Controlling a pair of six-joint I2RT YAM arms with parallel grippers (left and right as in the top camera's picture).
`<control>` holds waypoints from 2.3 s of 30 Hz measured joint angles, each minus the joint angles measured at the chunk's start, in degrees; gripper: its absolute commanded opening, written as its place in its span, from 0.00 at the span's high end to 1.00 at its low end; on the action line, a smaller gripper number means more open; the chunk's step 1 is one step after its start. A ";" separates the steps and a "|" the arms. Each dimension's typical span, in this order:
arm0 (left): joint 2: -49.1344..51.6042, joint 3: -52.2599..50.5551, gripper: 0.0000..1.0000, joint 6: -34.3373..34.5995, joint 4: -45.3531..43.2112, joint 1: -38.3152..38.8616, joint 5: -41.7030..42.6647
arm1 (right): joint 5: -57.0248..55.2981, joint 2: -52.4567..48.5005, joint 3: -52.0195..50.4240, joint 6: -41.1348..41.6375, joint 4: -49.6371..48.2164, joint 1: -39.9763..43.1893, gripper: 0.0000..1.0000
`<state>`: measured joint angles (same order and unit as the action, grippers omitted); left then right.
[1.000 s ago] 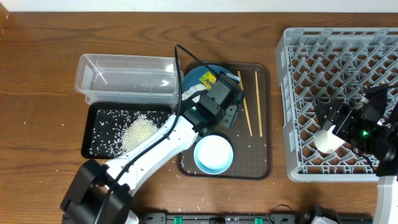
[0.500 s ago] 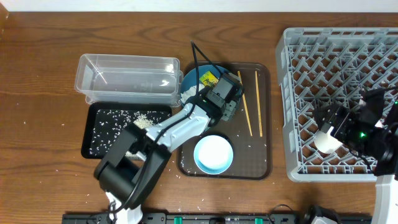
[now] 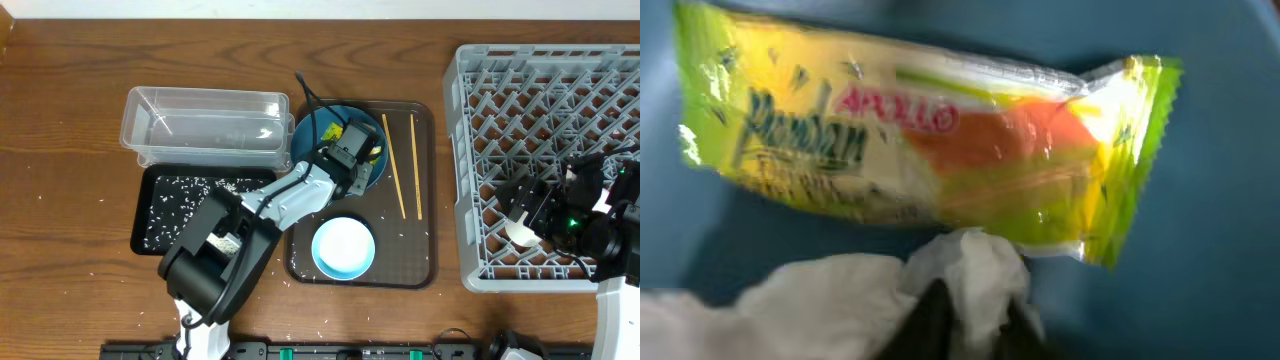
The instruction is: Sort waste into correct bins and load items into the dishwasher rack
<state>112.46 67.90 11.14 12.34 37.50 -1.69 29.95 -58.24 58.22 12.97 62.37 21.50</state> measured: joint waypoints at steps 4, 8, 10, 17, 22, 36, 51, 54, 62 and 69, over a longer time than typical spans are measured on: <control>-4.22 0.02 0.94 1.07 4.96 -0.11 1.62 | 0.00 0.00 -0.04 -0.02 -0.26 0.00 0.18; -12.94 0.31 0.94 1.11 7.13 -1.90 2.27 | -0.02 0.00 -0.11 0.00 -1.18 0.00 0.18; -17.29 1.01 0.94 1.07 7.17 -4.20 2.54 | 0.00 0.00 -0.11 0.00 -1.60 0.00 0.18; -22.16 2.34 0.91 -0.04 4.46 -16.76 2.82 | 0.00 0.00 -0.11 0.00 -1.84 0.00 0.18; -19.71 2.34 0.72 -0.74 2.47 -24.39 2.58 | 0.00 0.00 -0.11 0.00 -1.84 0.00 0.18; -18.43 2.23 0.28 -1.29 4.79 -18.99 7.87 | 0.00 0.00 -0.11 0.00 -2.23 0.00 0.18; 0.20 1.81 0.28 10.43 -3.78 -8.24 5.95 | 0.00 0.00 -0.13 0.00 -2.82 0.00 0.17; 0.42 1.81 0.28 14.60 -5.18 -8.24 6.45 | 0.00 0.00 -0.13 0.00 -2.82 0.00 0.18; 1.03 1.81 0.29 18.78 -4.92 -7.08 7.19 | 0.00 0.00 -0.13 0.00 -2.80 0.00 0.18; 2.32 2.01 0.76 17.64 -3.65 -5.77 7.19 | 0.00 0.00 -0.13 0.00 -1.84 0.00 0.17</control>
<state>114.78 69.91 28.77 8.69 31.73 5.50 29.95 -58.24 58.08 12.97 60.53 21.50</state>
